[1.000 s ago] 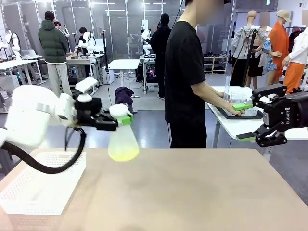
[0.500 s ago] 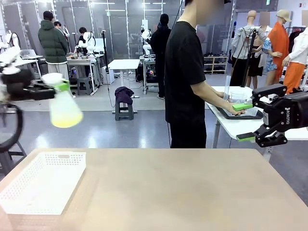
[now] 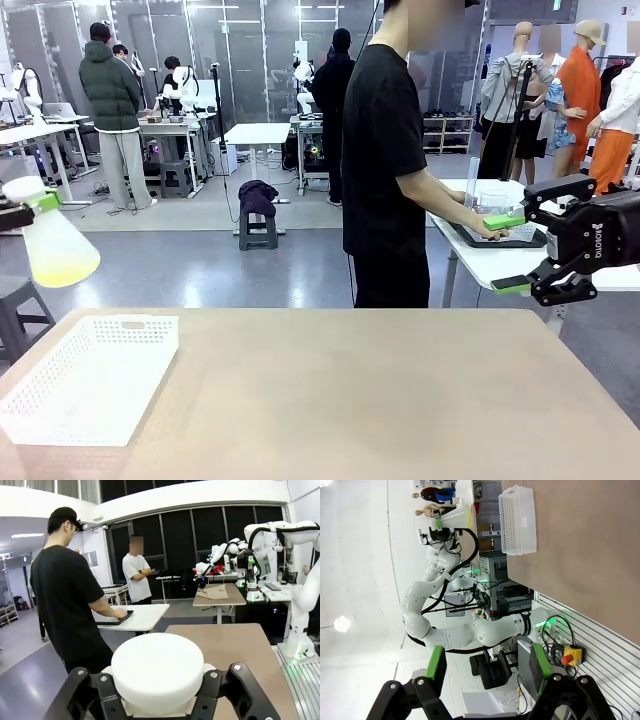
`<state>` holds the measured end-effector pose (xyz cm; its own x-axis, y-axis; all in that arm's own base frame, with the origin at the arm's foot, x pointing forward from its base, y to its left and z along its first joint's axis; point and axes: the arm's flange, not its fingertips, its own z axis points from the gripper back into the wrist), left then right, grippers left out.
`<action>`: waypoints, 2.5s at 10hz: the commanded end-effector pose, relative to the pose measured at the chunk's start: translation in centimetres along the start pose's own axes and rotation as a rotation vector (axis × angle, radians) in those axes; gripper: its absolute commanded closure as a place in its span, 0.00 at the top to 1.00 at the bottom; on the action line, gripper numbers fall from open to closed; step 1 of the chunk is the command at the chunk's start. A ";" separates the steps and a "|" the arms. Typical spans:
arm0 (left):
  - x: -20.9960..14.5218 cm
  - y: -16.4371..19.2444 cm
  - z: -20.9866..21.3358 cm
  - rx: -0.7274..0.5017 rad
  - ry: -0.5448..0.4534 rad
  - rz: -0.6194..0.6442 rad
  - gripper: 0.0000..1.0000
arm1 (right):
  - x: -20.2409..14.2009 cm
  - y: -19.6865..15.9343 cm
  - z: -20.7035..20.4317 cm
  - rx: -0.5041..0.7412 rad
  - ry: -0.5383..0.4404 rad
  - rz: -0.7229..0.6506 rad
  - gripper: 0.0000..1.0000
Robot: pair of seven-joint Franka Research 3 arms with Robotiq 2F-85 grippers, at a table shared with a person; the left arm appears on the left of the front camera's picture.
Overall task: Prepare the solutions needed for the experiment.
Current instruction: When the human places the Big flask in the center of the table, pick up the Big flask and place it in the left Organizing basket.
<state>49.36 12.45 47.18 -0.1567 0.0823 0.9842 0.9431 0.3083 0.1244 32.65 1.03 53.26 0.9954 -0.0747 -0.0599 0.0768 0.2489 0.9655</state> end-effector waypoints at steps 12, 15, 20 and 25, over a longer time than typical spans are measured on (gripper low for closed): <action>-15.9 -3.3 -1.1 -0.104 0.099 0.094 0.11 | 0.1 0.1 0.0 0.016 0.000 0.014 0.85; -18.2 -3.8 -1.6 -0.130 0.110 0.099 0.11 | 0.1 0.1 0.0 0.016 0.000 0.014 0.85; -19.4 -3.6 -1.3 -0.149 0.153 0.096 0.11 | 0.1 0.1 0.0 0.016 0.000 0.014 0.85; -19.5 -3.7 -2.1 -0.181 0.155 0.138 0.42 | 0.1 0.1 0.0 0.016 0.000 0.014 0.85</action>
<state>49.14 7.88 27.13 -0.0002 -0.0312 0.9995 0.9859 0.1670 0.0054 32.64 1.03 53.26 0.9954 -0.0748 -0.0599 0.0768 0.2489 0.9655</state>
